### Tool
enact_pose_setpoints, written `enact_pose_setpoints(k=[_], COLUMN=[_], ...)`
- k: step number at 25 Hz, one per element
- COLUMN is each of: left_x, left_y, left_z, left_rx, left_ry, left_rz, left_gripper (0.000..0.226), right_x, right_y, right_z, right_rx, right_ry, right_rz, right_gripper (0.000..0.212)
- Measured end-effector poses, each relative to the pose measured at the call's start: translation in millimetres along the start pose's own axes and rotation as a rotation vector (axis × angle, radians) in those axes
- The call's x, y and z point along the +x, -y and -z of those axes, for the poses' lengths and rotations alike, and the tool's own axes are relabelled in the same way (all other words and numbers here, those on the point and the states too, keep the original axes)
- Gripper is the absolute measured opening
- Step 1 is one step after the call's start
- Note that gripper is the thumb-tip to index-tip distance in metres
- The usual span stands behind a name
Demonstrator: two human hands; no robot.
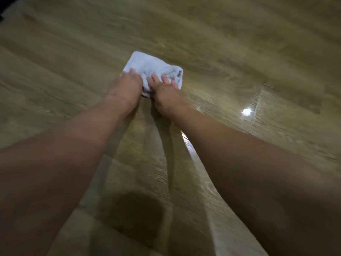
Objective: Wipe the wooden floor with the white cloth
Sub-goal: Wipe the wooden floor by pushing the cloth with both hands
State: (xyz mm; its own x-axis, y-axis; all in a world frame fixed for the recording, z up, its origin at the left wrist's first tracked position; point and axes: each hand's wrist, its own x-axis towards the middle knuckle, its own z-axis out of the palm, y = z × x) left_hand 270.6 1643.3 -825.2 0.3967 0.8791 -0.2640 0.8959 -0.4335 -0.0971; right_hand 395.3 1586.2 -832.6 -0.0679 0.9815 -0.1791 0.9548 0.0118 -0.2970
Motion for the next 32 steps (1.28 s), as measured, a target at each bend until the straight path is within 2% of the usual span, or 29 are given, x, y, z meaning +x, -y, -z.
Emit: enact_pose_setpoints(k=[3, 7, 10, 11, 14, 18, 21, 24, 25, 29, 32], left_x=[-3.8, -54.7, -123.5, -136.8, -102.4, -28.9, -54.2, -109.1, -118.8, -70.8, -42.8], left_y=[-22.1, -50.4, -90.7, -99.4, -110.6, -123.1, -137.6, -146.8, -149.5, -174.2, -190.1], left_z=[-0.3, 3.4, 0.0, 0.5, 13.7, 32.1, 20.5, -10.5, -13.9, 14.2, 36.3], left_rx=[0.032, -0.062, -0.022, -0.016, -0.116, -0.008, 0.094, 0.134, 0.154, 0.068, 0.107], left_ry=[0.009, -0.059, -0.057, -0.052, -0.112, 0.034, 0.01, -0.07, -0.049, 0.009, 0.09], left_rz=[0.005, -0.218, -0.483, -0.502, -0.419, -0.339, -0.382, -0.605, -0.626, -0.485, -0.382], left_gripper=[0.051, 0.051, 0.05, 0.049, 0.034, 0.038, 0.052, 0.057, 0.057, 0.052, 0.05], right_x=[-8.3, -85.7, -180.6, -193.4, -155.1, -89.4, -140.8, -222.4, -232.6, -170.5, -140.9], right_y=[-10.7, -28.0, -47.7, -60.3, -102.3, -123.6, -108.8, -89.6, -91.6, -128.4, -140.7], right_z=[-3.6, -11.3, -23.8, -22.3, -1.4, 29.7, 7.5, -30.6, -33.3, 8.0, 28.2], right_rx=[0.022, 0.019, -0.007, 0.0, 0.063, 0.137, 0.098, 0.021, 0.007, -0.011, -0.012], right_ry=[-0.021, -0.09, -0.166, -0.149, -0.091, -0.033, -0.136, -0.238, -0.229, -0.141, -0.095], right_rz=[0.044, 0.054, 0.045, 0.056, 0.089, -0.044, -0.079, -0.114, -0.115, -0.168, -0.206], right_gripper=[0.055, 0.051, 0.049, 0.048, 0.049, 0.049, 0.05, 0.054, 0.055, 0.056, 0.054])
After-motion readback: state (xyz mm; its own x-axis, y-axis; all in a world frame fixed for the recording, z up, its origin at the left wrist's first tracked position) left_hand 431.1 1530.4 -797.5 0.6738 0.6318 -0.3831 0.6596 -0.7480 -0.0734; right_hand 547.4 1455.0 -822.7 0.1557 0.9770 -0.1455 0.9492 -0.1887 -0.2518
